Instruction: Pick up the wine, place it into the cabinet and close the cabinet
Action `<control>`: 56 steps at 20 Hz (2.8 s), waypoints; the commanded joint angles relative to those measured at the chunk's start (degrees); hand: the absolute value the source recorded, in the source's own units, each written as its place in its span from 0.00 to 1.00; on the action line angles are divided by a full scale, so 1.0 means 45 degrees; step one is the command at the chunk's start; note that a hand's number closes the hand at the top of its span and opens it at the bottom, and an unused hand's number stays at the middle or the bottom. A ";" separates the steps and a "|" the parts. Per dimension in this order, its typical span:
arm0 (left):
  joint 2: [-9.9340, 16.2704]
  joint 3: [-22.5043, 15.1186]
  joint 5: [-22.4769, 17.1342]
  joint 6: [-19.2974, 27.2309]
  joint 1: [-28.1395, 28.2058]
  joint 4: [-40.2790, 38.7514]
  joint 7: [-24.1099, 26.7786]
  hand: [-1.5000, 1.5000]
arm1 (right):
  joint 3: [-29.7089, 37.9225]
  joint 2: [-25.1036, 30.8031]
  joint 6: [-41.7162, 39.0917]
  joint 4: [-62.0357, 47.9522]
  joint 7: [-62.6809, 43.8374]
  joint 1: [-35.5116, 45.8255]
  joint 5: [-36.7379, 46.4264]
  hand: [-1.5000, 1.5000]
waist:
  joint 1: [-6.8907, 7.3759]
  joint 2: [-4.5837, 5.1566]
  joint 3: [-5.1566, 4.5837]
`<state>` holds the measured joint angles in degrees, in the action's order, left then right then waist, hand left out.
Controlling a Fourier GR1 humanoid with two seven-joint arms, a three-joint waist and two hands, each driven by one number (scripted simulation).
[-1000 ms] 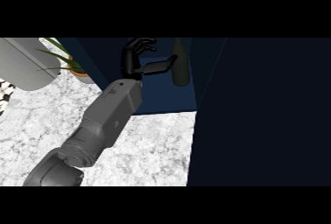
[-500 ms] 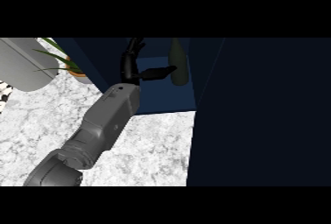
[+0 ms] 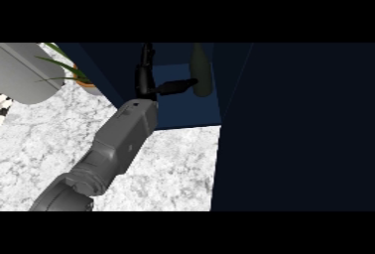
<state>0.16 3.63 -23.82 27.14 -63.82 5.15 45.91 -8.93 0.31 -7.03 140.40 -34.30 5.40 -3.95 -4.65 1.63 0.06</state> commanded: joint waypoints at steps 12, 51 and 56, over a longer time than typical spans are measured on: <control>0.0473 -0.0076 0.0378 -0.1822 0.0233 0.0006 0.0217 0.00 | 0.0257 0.0128 0.0012 0.0561 -0.0222 -0.0193 -0.0602 0.00 | 0.0170 -0.0038 -0.0026; -0.0037 -0.8636 -0.4572 0.1407 0.6702 0.9859 -0.0753 0.00 | 0.0571 0.0224 0.0694 0.0610 -0.0517 -0.0025 -0.0127 0.00 | 0.0980 -0.0463 -0.0007; -0.0037 -0.9695 -0.3528 0.2941 0.8116 1.2561 -0.1144 0.00 | 0.0919 0.0467 0.0397 0.0891 -0.0306 -0.0513 -0.0488 0.00 | 0.1049 -0.0417 -0.0005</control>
<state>0.00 -35.25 -41.62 34.55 -32.59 52.55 41.96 -7.25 1.68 -4.19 141.91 -36.76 4.93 -2.55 -0.36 -0.36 0.02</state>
